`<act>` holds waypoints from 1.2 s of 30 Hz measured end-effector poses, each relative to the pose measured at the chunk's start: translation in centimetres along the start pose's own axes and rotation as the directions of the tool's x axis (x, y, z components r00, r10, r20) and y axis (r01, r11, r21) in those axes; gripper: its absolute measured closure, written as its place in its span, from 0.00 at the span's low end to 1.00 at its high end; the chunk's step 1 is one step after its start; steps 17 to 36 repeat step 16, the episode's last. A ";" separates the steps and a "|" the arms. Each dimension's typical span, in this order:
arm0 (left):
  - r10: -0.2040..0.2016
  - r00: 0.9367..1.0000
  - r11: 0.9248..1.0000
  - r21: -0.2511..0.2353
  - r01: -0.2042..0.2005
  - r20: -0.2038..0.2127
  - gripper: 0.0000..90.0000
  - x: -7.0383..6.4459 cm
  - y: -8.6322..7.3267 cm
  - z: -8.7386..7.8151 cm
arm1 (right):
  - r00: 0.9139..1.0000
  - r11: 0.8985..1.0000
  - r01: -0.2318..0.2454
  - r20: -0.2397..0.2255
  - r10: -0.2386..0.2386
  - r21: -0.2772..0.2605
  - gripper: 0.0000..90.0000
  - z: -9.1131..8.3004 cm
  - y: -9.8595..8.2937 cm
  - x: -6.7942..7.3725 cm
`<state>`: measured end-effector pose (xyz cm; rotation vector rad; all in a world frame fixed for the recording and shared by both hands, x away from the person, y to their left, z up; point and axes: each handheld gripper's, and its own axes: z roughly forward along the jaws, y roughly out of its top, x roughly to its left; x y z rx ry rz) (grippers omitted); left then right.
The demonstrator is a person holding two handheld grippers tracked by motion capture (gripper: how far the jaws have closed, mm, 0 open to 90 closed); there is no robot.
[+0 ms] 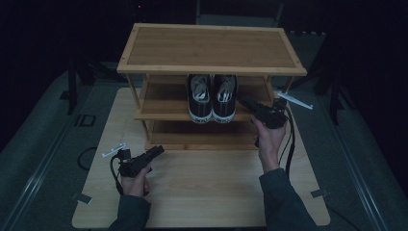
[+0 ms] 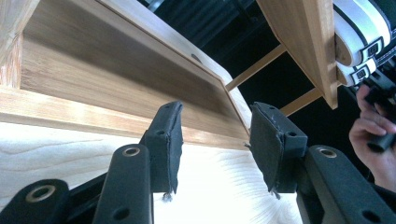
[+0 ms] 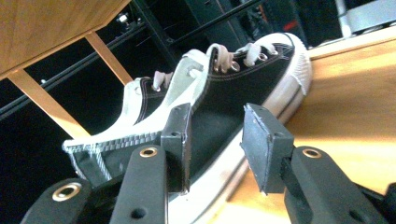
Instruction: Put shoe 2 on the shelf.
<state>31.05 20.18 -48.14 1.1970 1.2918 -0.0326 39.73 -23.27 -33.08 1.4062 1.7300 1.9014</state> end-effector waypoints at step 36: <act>0.005 1.000 1.000 0.002 -0.005 -0.006 0.60 0.1 -0.1 0.1 | 0.959 0.976 0.184 0.197 -0.204 0.114 0.67 -3.5 -4.1 0.4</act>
